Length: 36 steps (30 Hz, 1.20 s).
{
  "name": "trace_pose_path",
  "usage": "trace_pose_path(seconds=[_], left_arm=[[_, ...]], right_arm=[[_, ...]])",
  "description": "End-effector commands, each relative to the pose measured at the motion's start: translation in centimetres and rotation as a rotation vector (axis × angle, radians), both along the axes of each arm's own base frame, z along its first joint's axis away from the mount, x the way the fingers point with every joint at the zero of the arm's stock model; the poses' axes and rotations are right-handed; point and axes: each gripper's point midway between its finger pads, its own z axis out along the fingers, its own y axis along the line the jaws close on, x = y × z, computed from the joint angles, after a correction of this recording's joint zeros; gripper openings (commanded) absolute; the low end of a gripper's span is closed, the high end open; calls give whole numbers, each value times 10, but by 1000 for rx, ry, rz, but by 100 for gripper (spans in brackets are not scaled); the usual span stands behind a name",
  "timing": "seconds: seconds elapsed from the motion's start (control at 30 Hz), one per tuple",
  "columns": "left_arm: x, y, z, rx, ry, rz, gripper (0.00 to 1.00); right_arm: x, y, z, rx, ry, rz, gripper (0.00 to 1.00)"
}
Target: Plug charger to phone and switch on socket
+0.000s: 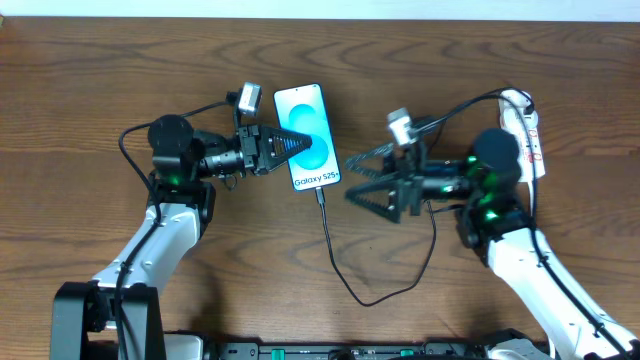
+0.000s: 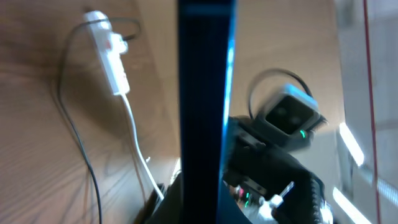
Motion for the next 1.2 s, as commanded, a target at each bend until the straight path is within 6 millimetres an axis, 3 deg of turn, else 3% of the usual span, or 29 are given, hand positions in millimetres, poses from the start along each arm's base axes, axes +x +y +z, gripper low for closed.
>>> trace_pose_path(seconds=[0.0,0.13,0.23,0.33,0.47,0.73,0.9,1.03,1.17], left_arm=[[21,7,-5,31,-19,118,7],[31,12,-29,78,83,197,7],[33,13,-34,87,114,213,7],[33,14,-35,87,113,214,7],[33,14,-36,114,47,212,7],[33,14,-40,127,51,211,7],[28,12,-39,119,51,181,7],[22,9,-37,110,50,147,7],[22,9,-37,110,50,145,7]], right_arm=[[11,-15,3,5,27,-37,99],[44,-26,-21,-66,24,-233,99],[81,-46,-74,-257,134,-530,98],[83,-56,-105,-380,219,-635,87],[62,-34,-99,-366,221,-530,75],[18,4,-39,-267,102,-418,64],[17,6,-69,-453,75,-612,62],[1,24,-72,-491,24,-616,60],[0,23,-78,-556,-29,-715,57]])
